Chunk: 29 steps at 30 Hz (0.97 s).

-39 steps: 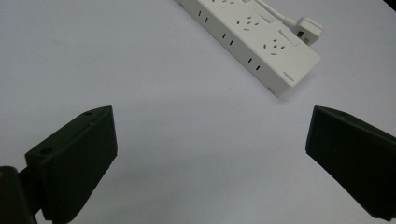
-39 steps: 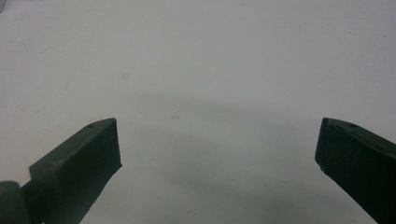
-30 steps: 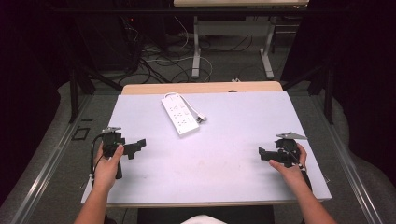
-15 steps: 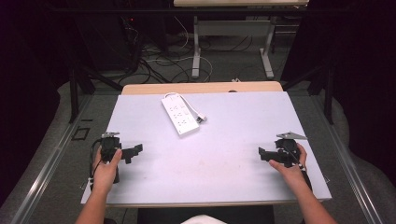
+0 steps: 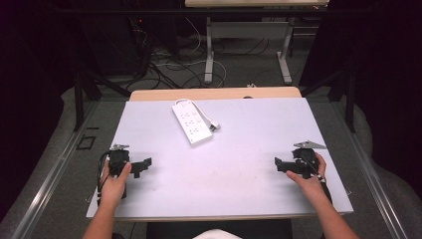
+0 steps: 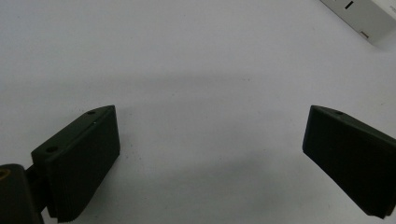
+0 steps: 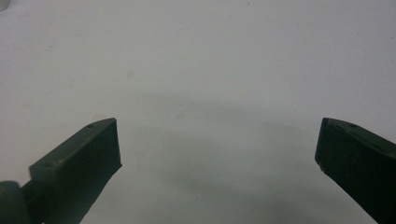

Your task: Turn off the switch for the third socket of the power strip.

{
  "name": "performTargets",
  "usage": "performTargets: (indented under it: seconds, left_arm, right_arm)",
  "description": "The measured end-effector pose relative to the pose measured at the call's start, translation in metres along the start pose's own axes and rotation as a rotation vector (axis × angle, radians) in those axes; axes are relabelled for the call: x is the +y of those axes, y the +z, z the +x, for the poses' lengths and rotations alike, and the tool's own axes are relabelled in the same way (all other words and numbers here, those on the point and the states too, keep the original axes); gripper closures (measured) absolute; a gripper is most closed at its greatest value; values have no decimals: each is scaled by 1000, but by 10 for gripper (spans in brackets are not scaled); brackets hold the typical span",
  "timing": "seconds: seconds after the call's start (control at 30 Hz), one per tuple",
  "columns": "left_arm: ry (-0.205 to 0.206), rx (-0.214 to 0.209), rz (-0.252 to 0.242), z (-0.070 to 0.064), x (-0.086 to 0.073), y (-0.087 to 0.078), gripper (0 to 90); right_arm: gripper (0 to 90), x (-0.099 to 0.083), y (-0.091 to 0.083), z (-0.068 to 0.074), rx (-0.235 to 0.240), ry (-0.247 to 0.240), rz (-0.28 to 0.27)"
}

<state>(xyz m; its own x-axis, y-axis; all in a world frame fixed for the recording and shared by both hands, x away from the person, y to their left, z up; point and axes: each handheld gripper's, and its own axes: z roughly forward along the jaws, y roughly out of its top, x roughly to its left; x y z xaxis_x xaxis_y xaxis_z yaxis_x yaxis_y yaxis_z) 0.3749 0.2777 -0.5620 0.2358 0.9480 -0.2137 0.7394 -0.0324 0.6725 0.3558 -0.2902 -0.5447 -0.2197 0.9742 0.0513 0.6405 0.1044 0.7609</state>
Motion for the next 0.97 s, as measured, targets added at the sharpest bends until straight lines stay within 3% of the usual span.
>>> performTargets:
  seconds: [0.97]
  left_arm:
    - [10, 10, -16, 0, -2, 1, 39]
  right_arm:
    - [0, 0, 1, -1, -2, -1, 1]
